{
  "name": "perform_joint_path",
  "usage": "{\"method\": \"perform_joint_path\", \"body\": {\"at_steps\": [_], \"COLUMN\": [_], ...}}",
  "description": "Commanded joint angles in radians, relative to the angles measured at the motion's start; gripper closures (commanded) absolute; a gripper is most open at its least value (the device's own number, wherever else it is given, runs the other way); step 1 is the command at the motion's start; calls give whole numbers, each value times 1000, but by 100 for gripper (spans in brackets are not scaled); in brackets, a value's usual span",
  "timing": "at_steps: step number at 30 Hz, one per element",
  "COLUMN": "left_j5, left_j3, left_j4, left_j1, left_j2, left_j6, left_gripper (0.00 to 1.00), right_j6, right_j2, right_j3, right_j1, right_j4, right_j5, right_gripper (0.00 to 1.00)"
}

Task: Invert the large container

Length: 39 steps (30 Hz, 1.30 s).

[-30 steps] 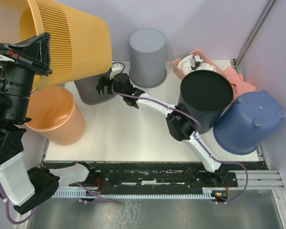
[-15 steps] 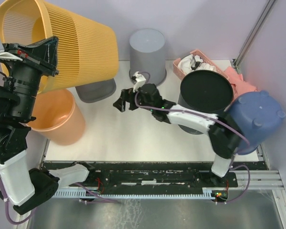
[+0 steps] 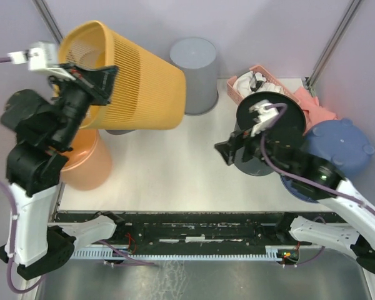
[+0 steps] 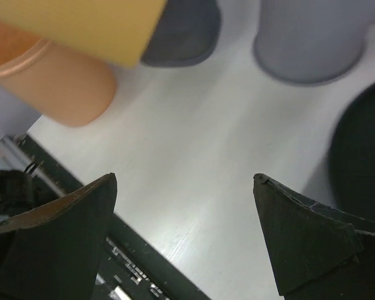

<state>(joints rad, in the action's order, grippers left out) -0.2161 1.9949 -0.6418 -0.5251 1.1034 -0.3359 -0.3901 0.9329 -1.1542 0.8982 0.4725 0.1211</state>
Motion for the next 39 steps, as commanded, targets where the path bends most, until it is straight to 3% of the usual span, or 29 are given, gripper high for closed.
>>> {"method": "perform_joint_path", "body": {"at_steps": [1,4,7,11,15,19,23,28,34,39], "left_j5": [159,204,209,94,-63,-184,-192,-88,-73,-113], "left_j3": [-199,-459,-674,-862,-1011,-1115,-1191,-1254,-1287,-1253], "left_j4": [218,380,505,594,605,531,448,419,304,189], "left_j1": [-1,-3,-8,-36,-53,-53,-53,-53,-58,-58], "left_j2": [-26,-94,-142,-234,-338,-414,-431,-368,-359,-413], "left_j6": [-198,-307,-391,-462,-534,-624,-700,-711,-665,-596], "left_gripper": [97,97,97,97,97,97,97,74,37,28], "right_j6": [128,109,81,13,-54,-98,-140,-153,-79,-17], "right_j2": [-24,27,128,250,309,363,388,421,448,488], "right_j3": [-206,-296,-397,-467,-460,-449,-412,-391,-396,-438], "right_j1": [-4,-4,-9,-54,-166,-187,-189,-207,-217,-217], "right_j4": [310,382,466,507,465,436,387,360,372,419], "right_j5": [312,359,299,146,-81,-127,-176,-202,-159,-68], "right_gripper": [1,1,1,1,1,1,1,1,1,1]}}
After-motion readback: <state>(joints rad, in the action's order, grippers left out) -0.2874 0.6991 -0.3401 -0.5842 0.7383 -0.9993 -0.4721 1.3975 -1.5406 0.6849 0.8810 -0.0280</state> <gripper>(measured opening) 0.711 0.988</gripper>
